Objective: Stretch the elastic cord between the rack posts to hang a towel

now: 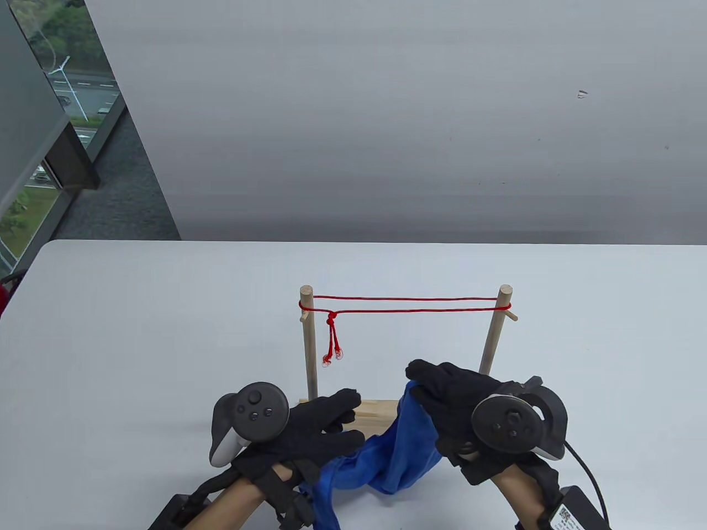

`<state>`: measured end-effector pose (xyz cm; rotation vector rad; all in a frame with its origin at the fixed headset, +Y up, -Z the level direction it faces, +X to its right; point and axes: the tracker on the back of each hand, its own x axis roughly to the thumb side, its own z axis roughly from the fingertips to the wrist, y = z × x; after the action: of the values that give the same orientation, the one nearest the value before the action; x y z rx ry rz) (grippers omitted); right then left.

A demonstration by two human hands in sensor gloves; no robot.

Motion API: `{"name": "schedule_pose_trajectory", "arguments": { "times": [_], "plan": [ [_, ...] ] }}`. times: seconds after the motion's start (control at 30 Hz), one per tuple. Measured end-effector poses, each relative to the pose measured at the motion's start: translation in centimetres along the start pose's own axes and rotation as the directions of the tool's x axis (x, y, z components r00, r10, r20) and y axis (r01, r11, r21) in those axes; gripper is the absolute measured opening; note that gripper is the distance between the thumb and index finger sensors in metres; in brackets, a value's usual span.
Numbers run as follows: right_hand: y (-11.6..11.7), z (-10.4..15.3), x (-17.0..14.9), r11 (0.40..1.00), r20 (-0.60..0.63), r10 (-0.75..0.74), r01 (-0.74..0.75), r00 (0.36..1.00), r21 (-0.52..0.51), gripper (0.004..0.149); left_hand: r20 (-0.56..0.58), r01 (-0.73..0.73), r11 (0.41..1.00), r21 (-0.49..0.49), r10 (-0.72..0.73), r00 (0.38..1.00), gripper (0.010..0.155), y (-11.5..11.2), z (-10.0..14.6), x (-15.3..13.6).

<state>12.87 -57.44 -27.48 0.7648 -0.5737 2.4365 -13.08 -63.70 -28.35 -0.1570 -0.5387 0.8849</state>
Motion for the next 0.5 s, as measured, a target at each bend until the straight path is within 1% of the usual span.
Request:
{"name": "schedule_pose_trajectory", "arguments": {
  "times": [0.1,0.17,0.2,0.27,0.3,0.33,0.37,0.4,0.5],
  "plan": [
    [0.7,-0.5,0.7,0.998,0.018,-0.062,0.062,0.998,0.014,0.041,0.024,0.037,0.999,-0.005,-0.037,0.999,0.08,-0.4,-1.3,1.5],
    [1.0,-0.7,1.3,0.997,0.039,-0.074,0.074,0.996,0.023,0.041,0.033,0.038,0.999,0.001,-0.038,0.999,0.077,-0.7,-2.1,2.1],
    [1.2,-0.8,1.5,0.997,0.053,-0.08,0.078,0.995,0.025,0.041,0.033,0.034,0.999,0.002,-0.034,0.999,0.073,-0.9,-2.5,2.3],
    [1.3,-0.8,1.9,0.995,0.062,-0.097,0.096,0.993,0.03,0.041,0.04,0.025,1.0,0.011,-0.025,0.999,0.055,-1.2,-3.0,2.6],
    [1.3,-0.7,1.9,0.995,0.063,-0.094,0.092,0.994,0.03,0.042,0.041,0.018,0.999,0.036,-0.019,0.999,0.047,-1.2,-3.0,2.7],
    [1.3,-0.4,1.8,0.996,0.065,-0.084,0.083,0.994,0.023,0.043,0.04,0.019,0.999,0.05,-0.021,0.999,0.045,-1.2,-3.0,2.7],
    [1.2,-0.1,1.7,0.997,0.064,-0.081,0.081,0.995,0.014,0.047,0.043,0.02,0.998,0.06,-0.023,0.999,0.044,-1.1,-3.0,2.6],
    [1.3,0.5,1.4,0.996,0.055,-0.094,0.094,0.994,0.006,0.053,0.046,0.02,0.996,0.087,-0.025,0.999,0.043,-0.9,-2.9,2.6],
    [1.9,2.3,0.6,0.991,0.004,-0.134,0.134,0.991,0.027,0.075,0.046,-0.011,0.985,0.171,0.003,0.999,0.043,-0.4,-2.5,2.2]
  ]
}}
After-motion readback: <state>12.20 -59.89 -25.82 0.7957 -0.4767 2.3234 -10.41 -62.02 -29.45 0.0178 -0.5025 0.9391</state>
